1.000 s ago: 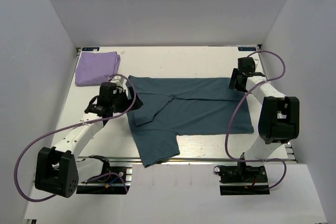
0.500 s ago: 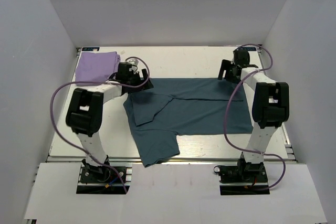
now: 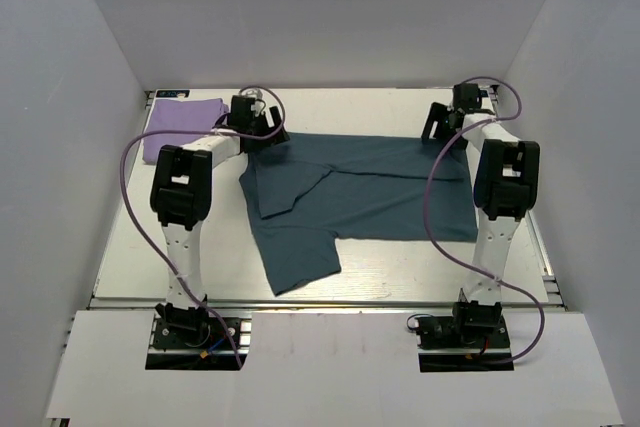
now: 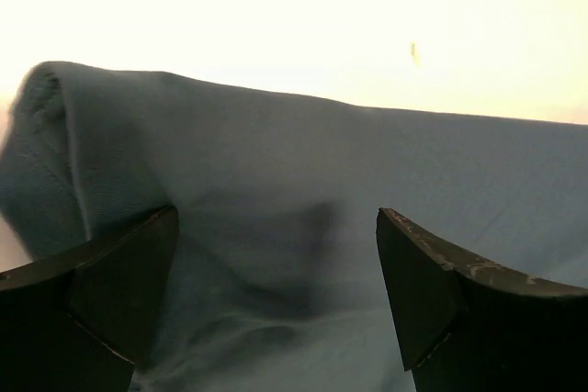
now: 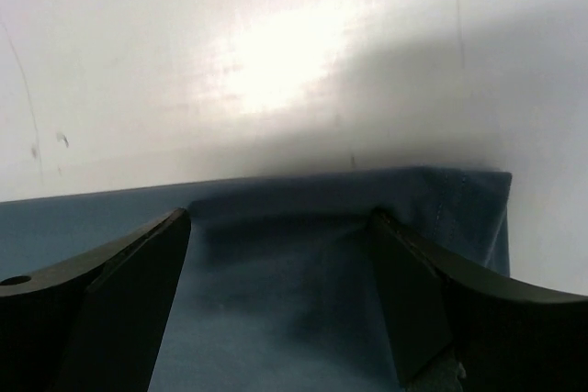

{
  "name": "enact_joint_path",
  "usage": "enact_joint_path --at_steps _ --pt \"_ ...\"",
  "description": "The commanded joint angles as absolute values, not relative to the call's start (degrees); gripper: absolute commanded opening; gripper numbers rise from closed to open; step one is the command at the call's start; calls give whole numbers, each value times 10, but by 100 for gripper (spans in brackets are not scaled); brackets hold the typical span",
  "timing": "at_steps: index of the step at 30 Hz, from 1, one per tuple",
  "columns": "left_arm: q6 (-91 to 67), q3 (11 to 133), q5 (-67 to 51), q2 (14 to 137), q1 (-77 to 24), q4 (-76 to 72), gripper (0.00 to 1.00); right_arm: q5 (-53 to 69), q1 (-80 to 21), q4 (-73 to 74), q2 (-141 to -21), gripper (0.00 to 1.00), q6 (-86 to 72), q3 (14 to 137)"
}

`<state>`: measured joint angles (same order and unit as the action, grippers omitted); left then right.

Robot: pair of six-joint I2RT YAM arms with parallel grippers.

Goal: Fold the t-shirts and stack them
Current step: Fold the flattened tshirt in 1/3 of the way

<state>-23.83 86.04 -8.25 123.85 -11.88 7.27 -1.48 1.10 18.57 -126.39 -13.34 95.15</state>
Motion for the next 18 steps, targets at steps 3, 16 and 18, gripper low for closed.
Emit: enact_joint_path --at_steps 3,16,18 --pt "-232 936 -80 1335 -82 128 100 53 39 213 -1343 84 -111 1028" --pt "-151 1110 -161 1312 -71 146 100 106 29 177 -1234 90 -68 1115" --pt "-142 1029 -131 1245 -77 138 100 85 30 174 -1202 90 -76 1065"
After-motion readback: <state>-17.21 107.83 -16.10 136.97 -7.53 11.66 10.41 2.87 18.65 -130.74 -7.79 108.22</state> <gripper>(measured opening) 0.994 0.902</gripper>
